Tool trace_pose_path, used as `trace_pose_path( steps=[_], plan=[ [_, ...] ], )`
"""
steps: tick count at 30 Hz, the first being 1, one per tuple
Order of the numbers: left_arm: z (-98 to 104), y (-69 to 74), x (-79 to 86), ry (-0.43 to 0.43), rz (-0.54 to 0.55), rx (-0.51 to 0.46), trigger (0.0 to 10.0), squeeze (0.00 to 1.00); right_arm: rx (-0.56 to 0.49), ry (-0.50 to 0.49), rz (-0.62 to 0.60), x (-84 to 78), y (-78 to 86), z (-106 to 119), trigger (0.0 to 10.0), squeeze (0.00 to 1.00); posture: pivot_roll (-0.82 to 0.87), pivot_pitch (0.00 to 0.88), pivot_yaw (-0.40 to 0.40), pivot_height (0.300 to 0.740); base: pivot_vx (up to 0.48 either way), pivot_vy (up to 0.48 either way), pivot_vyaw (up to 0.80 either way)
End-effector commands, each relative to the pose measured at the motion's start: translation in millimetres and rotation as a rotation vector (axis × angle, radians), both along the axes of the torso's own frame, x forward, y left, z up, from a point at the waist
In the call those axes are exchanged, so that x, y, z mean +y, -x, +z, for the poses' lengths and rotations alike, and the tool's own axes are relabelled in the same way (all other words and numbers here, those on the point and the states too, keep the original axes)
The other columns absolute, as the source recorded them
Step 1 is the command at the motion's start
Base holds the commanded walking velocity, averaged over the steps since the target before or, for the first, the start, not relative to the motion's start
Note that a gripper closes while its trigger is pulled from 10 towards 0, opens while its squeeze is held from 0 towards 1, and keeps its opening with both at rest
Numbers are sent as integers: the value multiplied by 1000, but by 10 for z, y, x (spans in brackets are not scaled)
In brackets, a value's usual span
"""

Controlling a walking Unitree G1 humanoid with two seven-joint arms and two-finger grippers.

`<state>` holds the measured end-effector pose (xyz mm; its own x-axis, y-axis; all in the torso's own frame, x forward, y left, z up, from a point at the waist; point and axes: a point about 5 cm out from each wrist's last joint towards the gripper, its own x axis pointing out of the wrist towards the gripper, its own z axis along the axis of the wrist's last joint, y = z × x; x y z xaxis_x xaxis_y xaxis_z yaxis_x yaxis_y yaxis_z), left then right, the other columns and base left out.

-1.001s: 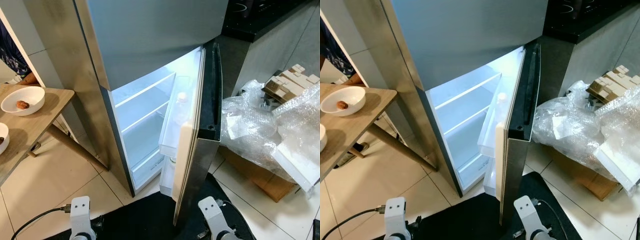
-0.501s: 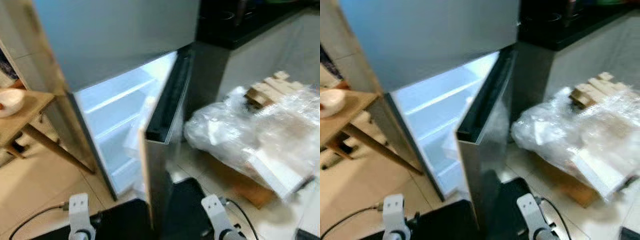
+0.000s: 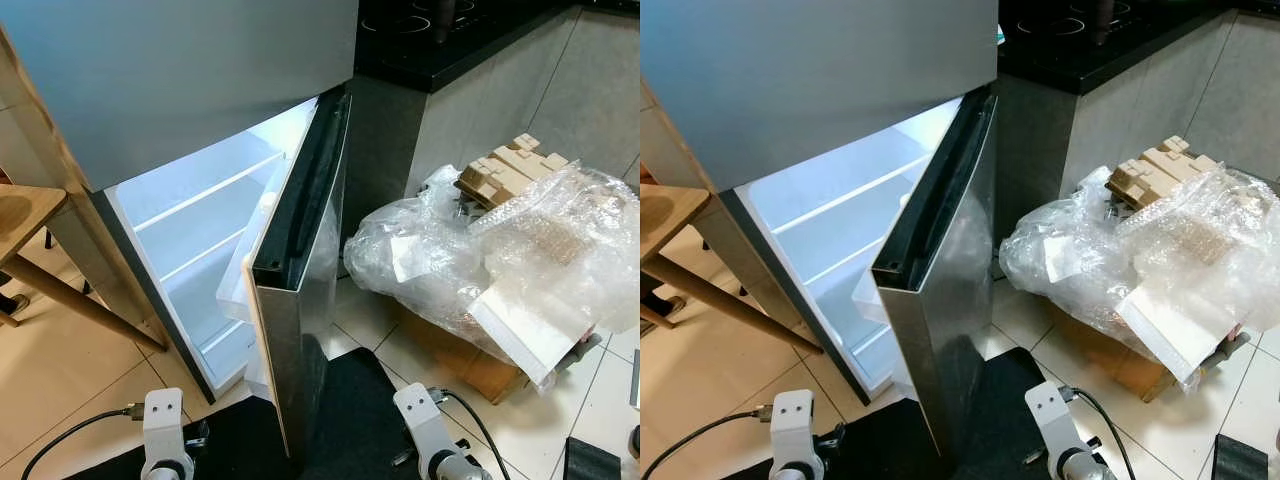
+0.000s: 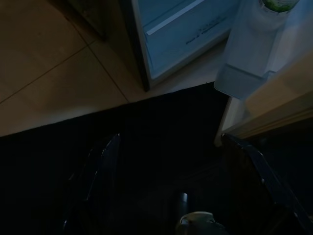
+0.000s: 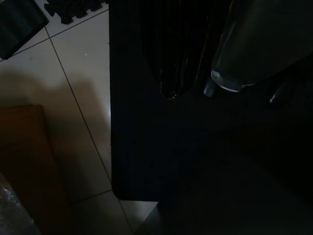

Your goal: Restocking fridge

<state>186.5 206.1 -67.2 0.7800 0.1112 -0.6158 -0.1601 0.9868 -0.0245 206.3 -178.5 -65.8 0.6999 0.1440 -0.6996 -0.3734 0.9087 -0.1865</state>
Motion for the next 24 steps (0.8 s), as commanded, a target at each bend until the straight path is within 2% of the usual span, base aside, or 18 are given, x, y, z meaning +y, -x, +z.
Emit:
trace_pose_path(
  steps=[1, 10, 20, 24],
  plan=[
    [-10, 50, 54, -20, 2, 6, 10000, 0, 4, -7, 11, 22, 24, -13, 10000, 0, -72, 100, 35, 719, 0, 0, 0],
    [7, 37, 26, 6, 5, -27, 10000, 0, 2, -11, 16, 36, 12, -8, 10000, 0, -65, 103, 32, 719, 0, 0, 0],
    [22, 54, 39, 1, -6, -52, 10000, 0, 6, -12, 18, 59, 21, -16, 10000, 0, -57, 105, 33, 719, 0, 430, 0],
    [42, 51, 39, -18, -31, -75, 10000, 0, 11, -15, 10, 51, 44, -29, 10000, 0, -56, 107, 33, 719, 0, 0, 0]
  ],
)
